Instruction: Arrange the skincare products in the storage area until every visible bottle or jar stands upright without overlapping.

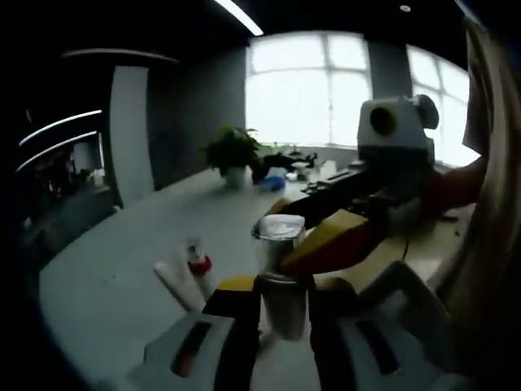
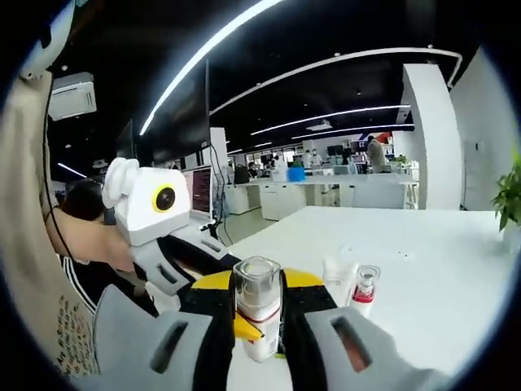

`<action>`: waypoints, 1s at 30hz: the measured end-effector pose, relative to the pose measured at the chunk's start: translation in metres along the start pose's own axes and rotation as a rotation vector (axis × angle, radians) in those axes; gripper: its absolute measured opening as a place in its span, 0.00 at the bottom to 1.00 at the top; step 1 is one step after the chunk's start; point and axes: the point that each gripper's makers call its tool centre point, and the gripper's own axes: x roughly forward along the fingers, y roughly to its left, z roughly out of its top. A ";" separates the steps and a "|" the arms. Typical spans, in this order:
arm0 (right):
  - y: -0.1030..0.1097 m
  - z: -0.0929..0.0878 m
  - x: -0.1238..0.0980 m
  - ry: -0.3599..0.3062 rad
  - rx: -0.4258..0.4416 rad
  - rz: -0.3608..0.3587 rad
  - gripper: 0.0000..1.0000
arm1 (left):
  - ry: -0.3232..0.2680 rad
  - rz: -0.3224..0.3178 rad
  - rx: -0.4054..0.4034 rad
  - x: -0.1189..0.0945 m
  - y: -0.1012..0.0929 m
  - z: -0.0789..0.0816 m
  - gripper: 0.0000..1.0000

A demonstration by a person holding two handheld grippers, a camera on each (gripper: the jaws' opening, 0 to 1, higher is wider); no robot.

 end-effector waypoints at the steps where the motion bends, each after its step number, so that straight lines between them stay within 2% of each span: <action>1: -0.001 0.000 0.000 0.000 0.000 0.000 0.20 | 0.006 -0.003 0.001 0.002 0.000 -0.003 0.20; 8: -0.010 -0.004 -0.002 0.011 -0.007 -0.014 0.20 | 0.052 -0.008 0.013 0.017 0.003 -0.018 0.20; 11: -0.014 -0.003 -0.001 0.017 -0.028 -0.017 0.20 | 0.088 -0.009 0.032 0.025 0.007 -0.027 0.20; 15: -0.021 -0.008 0.003 0.051 -0.086 -0.021 0.20 | 0.101 -0.010 0.028 0.034 0.012 -0.032 0.20; 22: -0.034 -0.029 0.009 0.114 -0.146 -0.034 0.20 | 0.141 -0.014 0.027 0.053 0.022 -0.047 0.19; 30: -0.054 -0.055 0.016 0.164 -0.147 -0.057 0.20 | 0.174 -0.024 0.034 0.075 0.033 -0.068 0.18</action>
